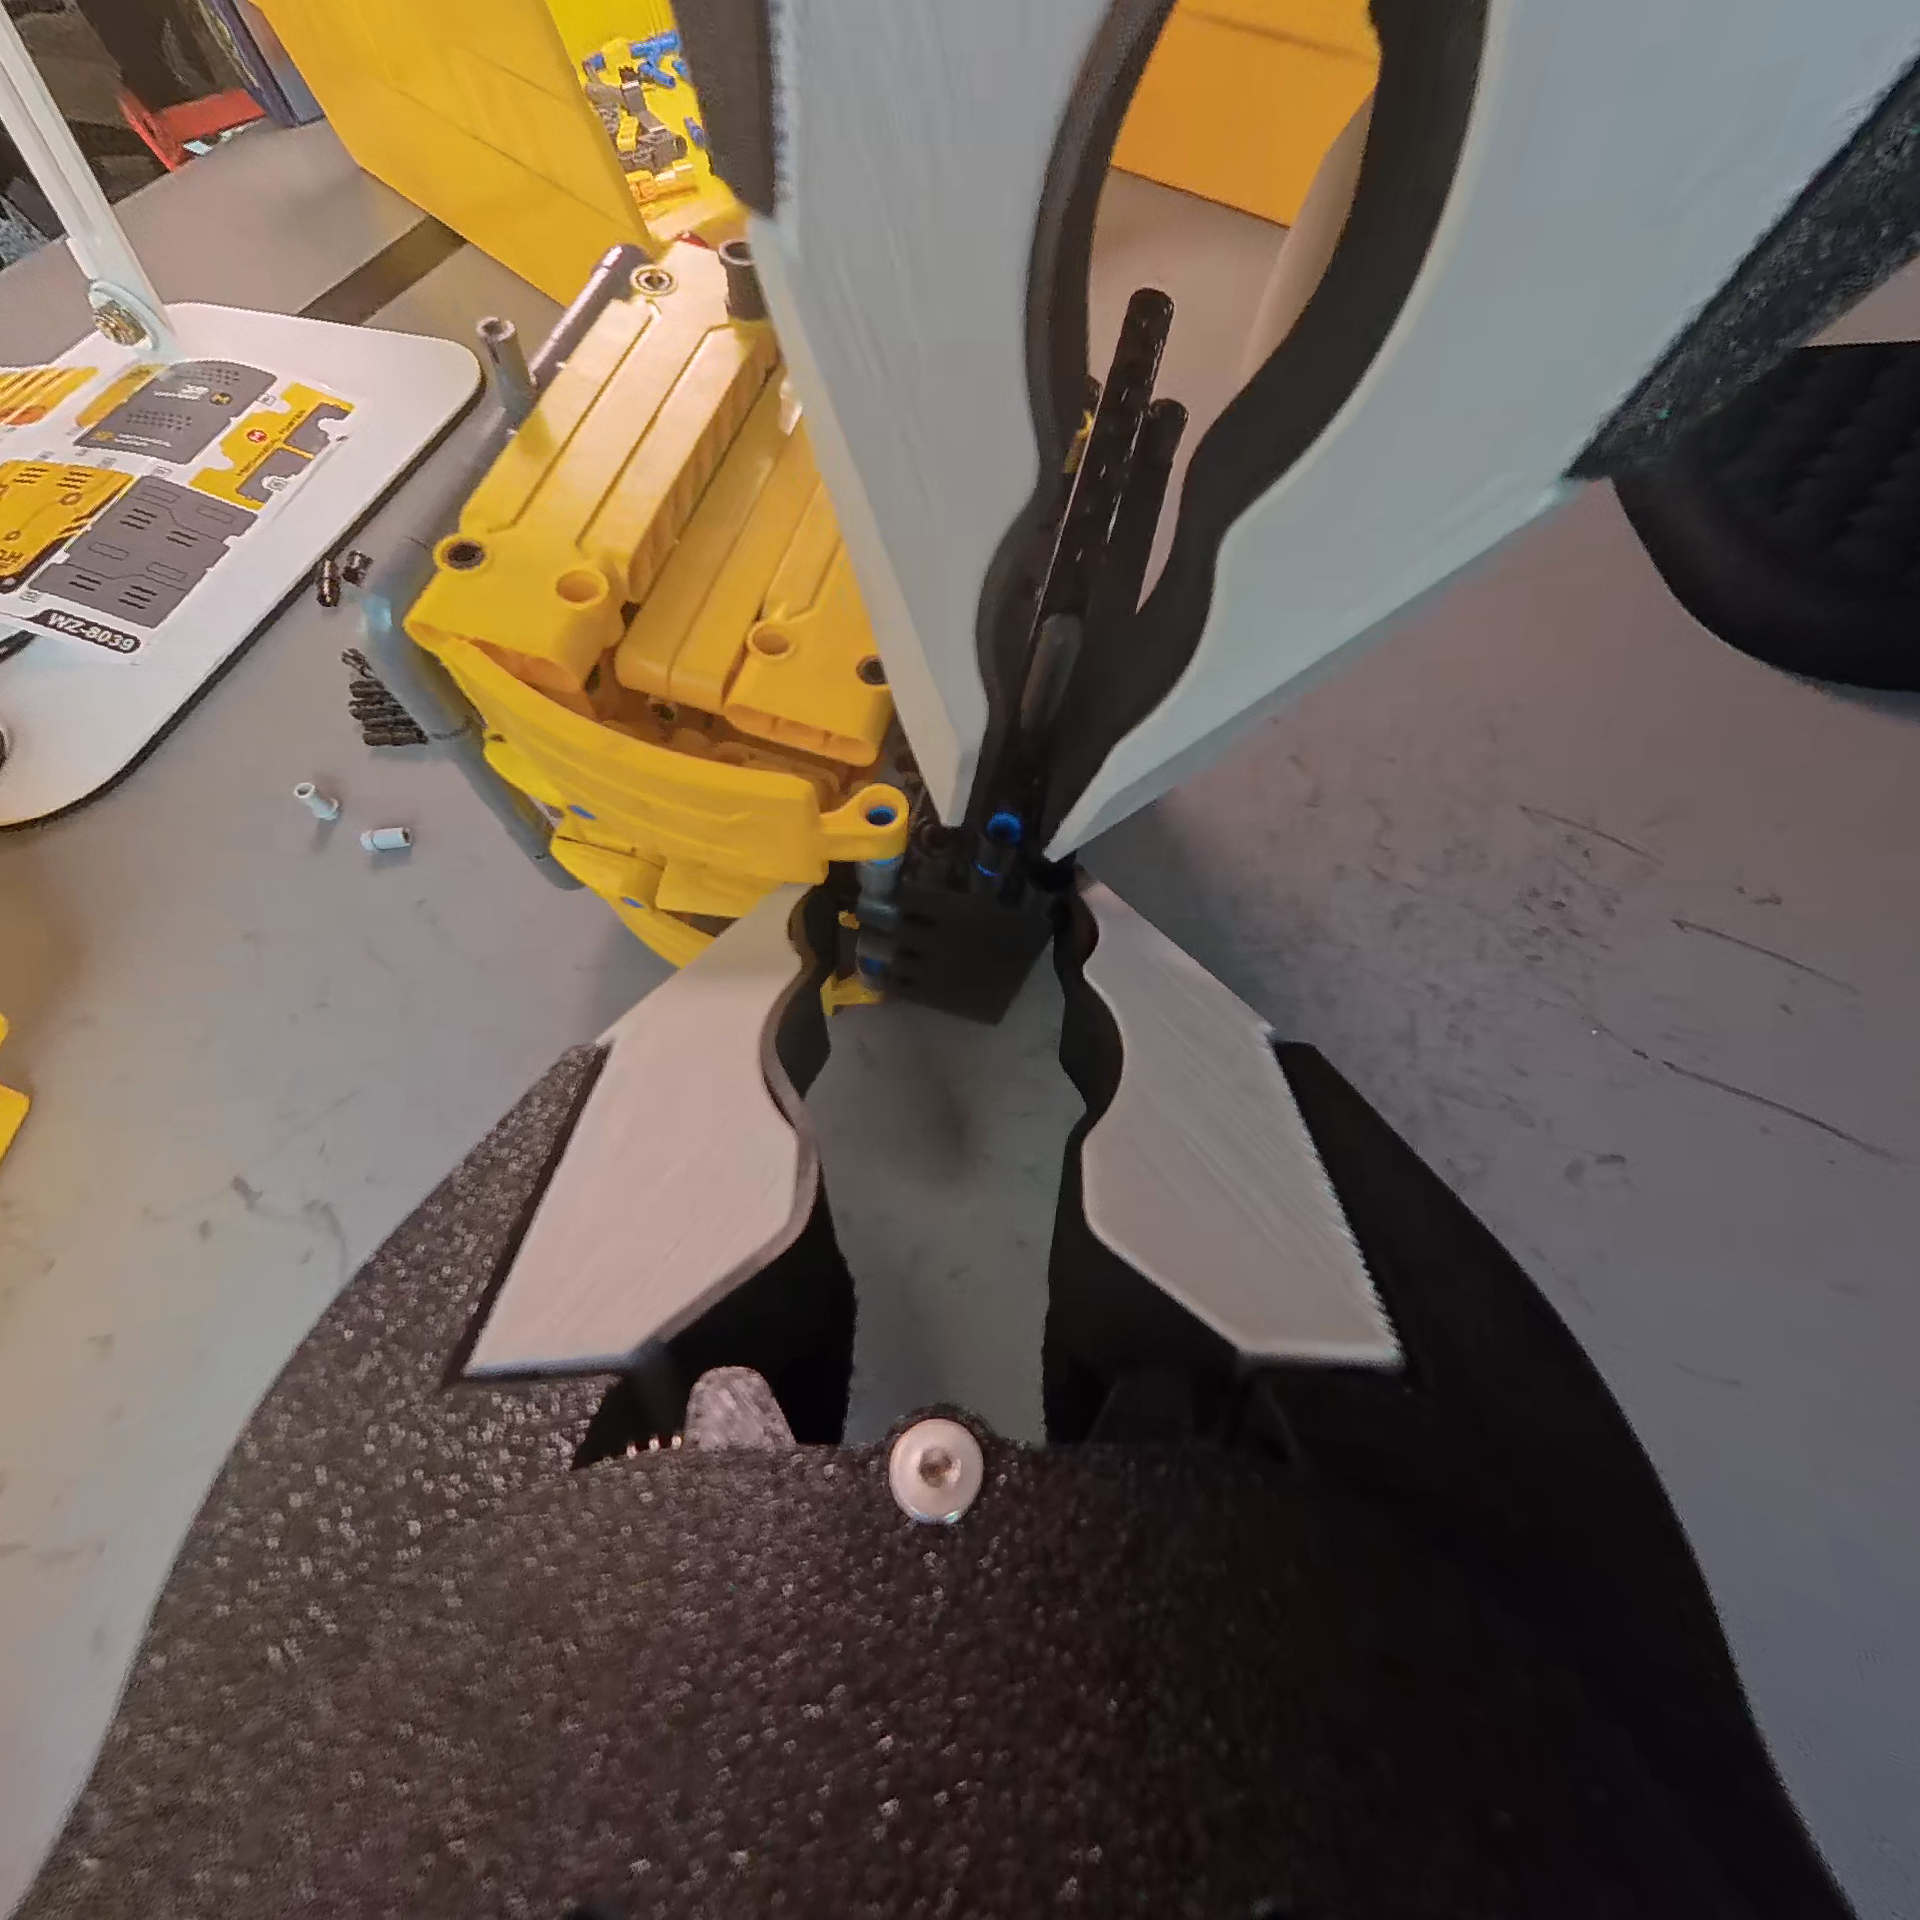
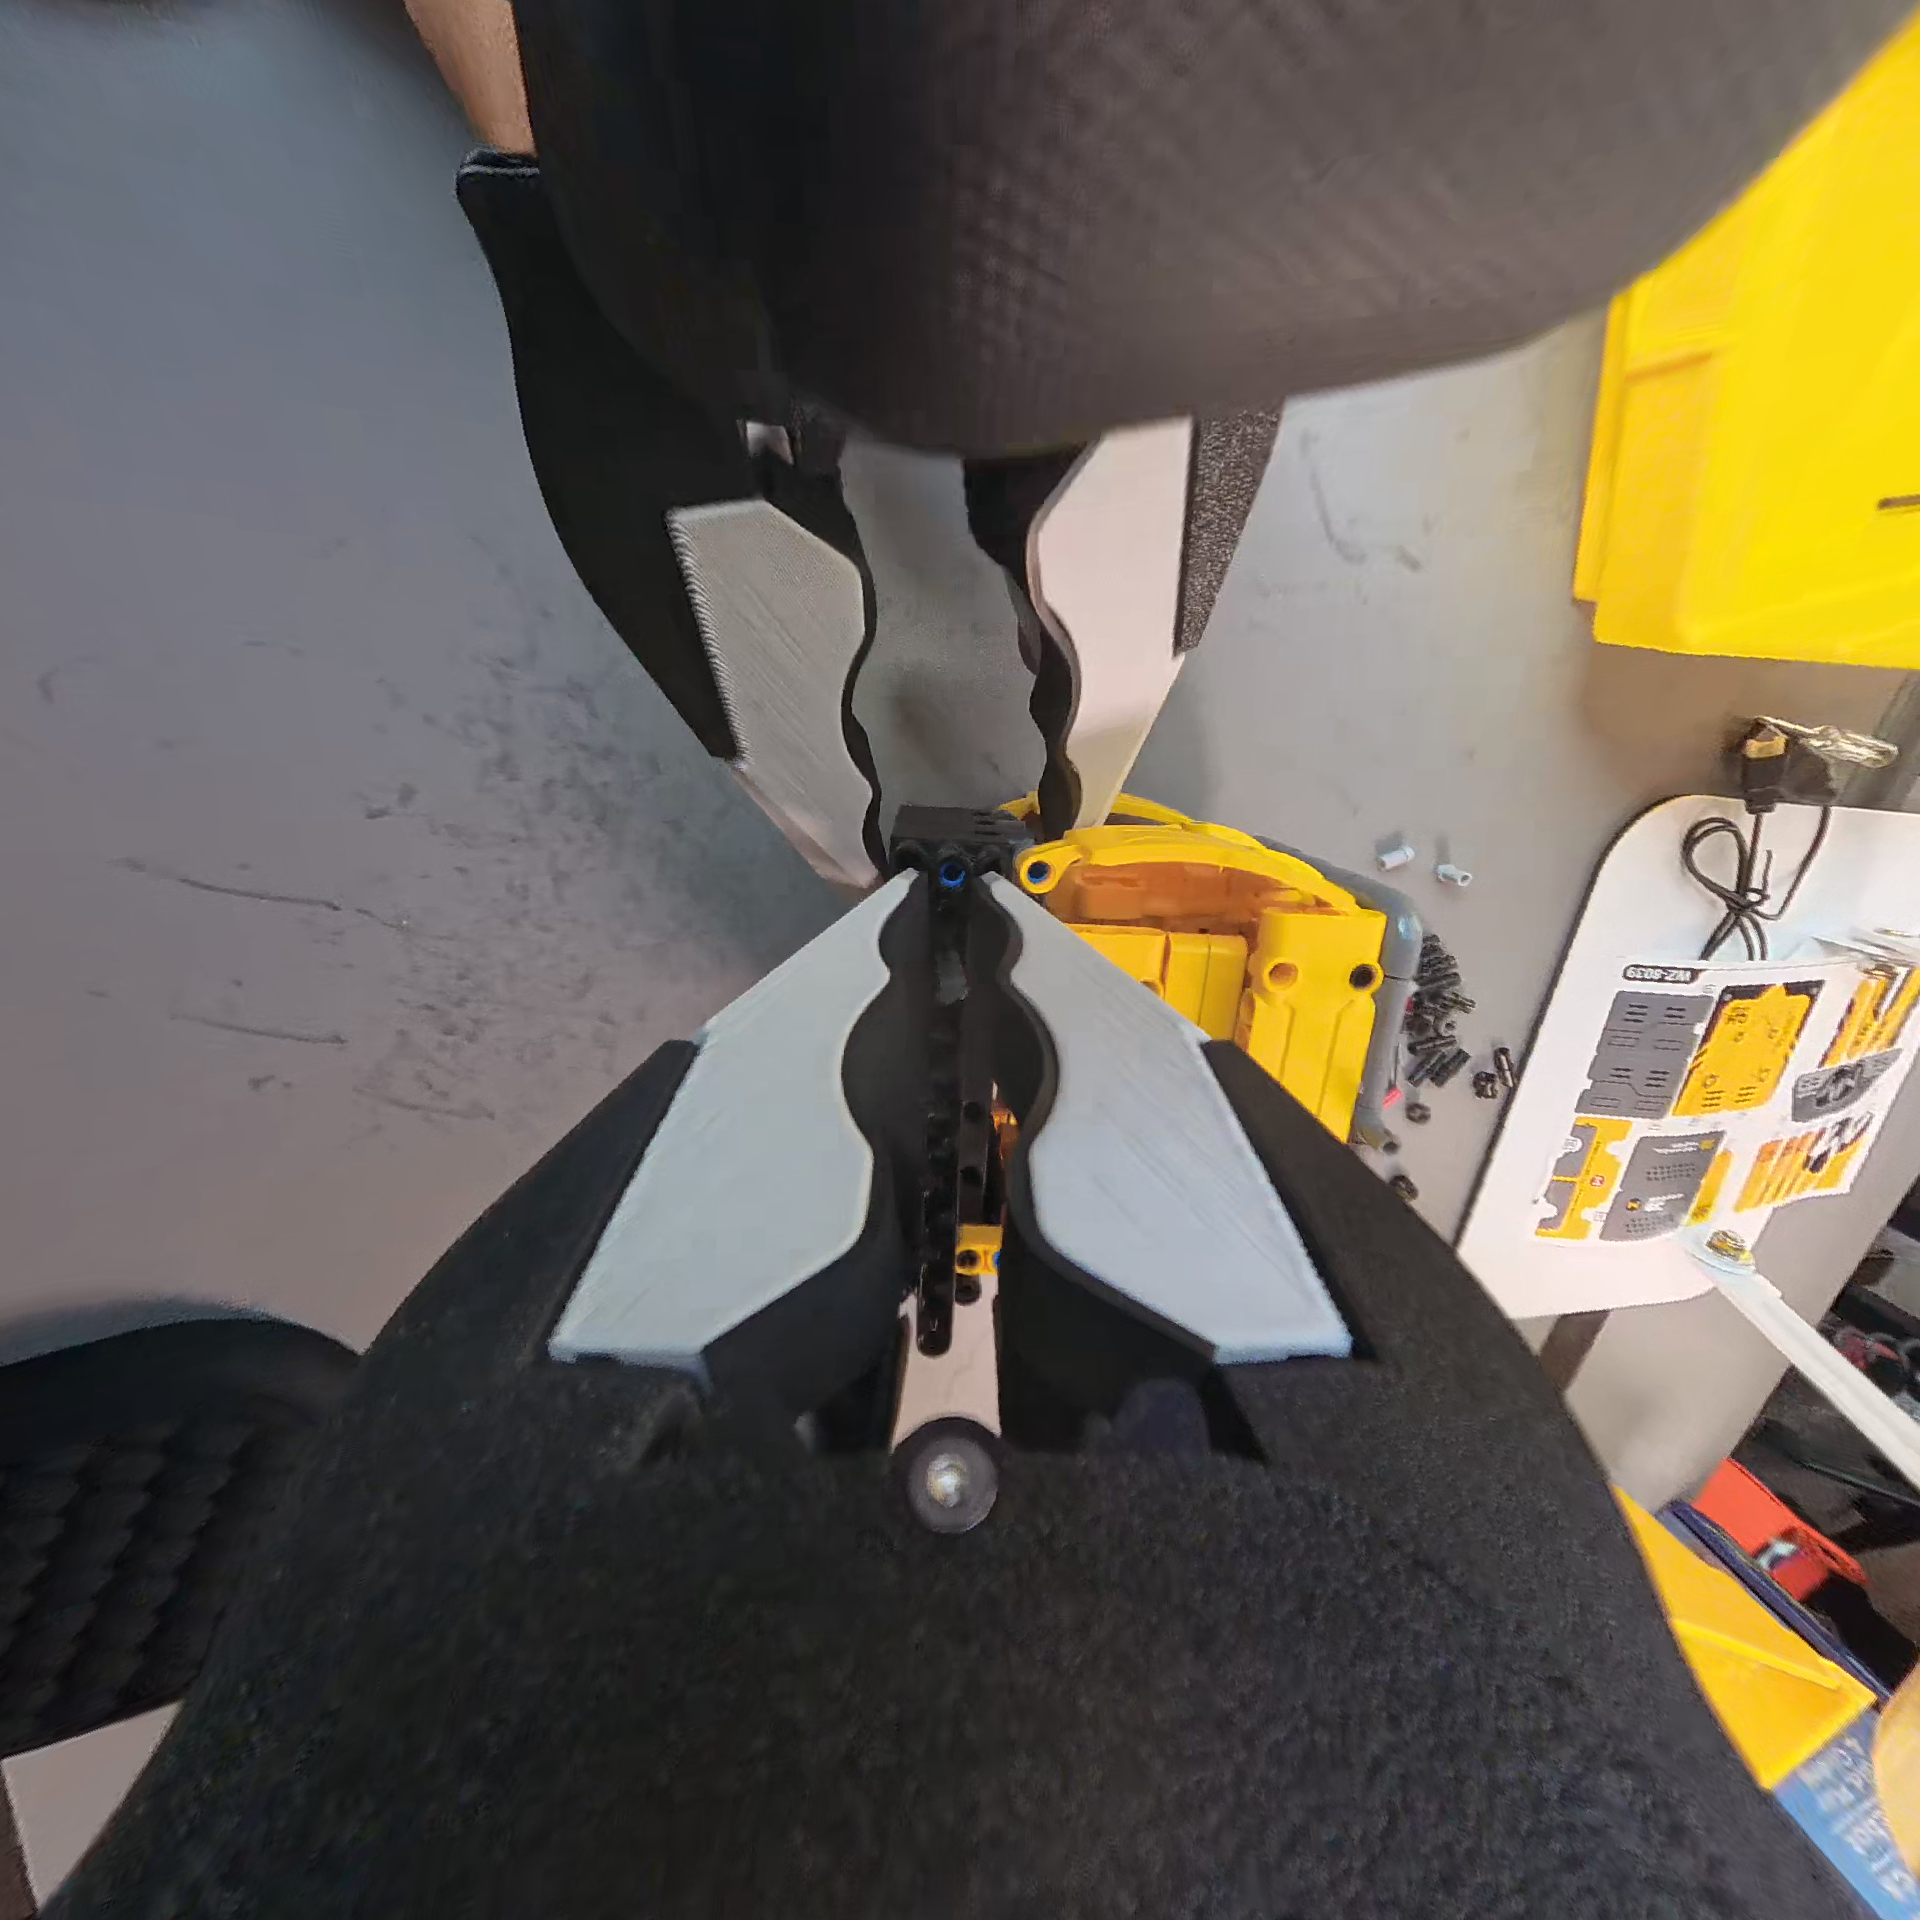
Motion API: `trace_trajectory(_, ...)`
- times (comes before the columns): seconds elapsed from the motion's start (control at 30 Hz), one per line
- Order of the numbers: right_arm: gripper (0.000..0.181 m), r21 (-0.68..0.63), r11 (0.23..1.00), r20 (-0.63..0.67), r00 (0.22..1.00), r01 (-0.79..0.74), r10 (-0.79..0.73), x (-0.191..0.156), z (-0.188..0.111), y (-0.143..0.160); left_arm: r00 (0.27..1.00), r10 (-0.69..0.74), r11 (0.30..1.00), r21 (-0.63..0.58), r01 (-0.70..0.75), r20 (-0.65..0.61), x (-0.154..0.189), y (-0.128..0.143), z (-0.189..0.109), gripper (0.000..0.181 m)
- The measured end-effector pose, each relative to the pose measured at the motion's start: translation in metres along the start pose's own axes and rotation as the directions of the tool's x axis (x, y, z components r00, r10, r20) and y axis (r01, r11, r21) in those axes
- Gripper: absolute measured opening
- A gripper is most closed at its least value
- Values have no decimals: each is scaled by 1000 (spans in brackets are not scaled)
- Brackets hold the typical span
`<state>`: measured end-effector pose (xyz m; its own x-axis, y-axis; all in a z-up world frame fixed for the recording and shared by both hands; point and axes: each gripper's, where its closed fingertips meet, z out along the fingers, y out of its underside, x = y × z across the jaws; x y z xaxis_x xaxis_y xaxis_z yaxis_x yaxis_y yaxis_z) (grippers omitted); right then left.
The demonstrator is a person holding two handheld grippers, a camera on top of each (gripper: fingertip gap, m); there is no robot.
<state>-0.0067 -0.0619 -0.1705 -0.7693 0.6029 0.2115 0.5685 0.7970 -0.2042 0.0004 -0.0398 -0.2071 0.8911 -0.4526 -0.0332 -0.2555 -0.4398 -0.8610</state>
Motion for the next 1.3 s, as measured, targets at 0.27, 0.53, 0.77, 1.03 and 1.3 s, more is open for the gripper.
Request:
trace_trajectory(0.27,6,75,997,-8,1000,4,-4,2,-3,0,1000,-3,1000,9,3,-5,0,-1,0,40)
trace_trajectory(0.53,5,124,992,17,1000,-5,3,2,-5,1,1000,-8,1000,16,8,-9,1,-2,1,40)
trace_trajectory(0.77,6,203,970,103,988,-134,115,6,-7,-1,998,-57,998,27,58,-32,-1,-4,-1,40)
trace_trajectory(1.03,19,425,835,196,937,-348,290,32,-54,-19,965,-234,967,79,244,-119,-9,-13,-10,40)
trace_trajectory(1.3,20,524,796,20,938,-304,345,18,-86,14,927,-325,933,95,347,-189,-11,-16,-16,40)
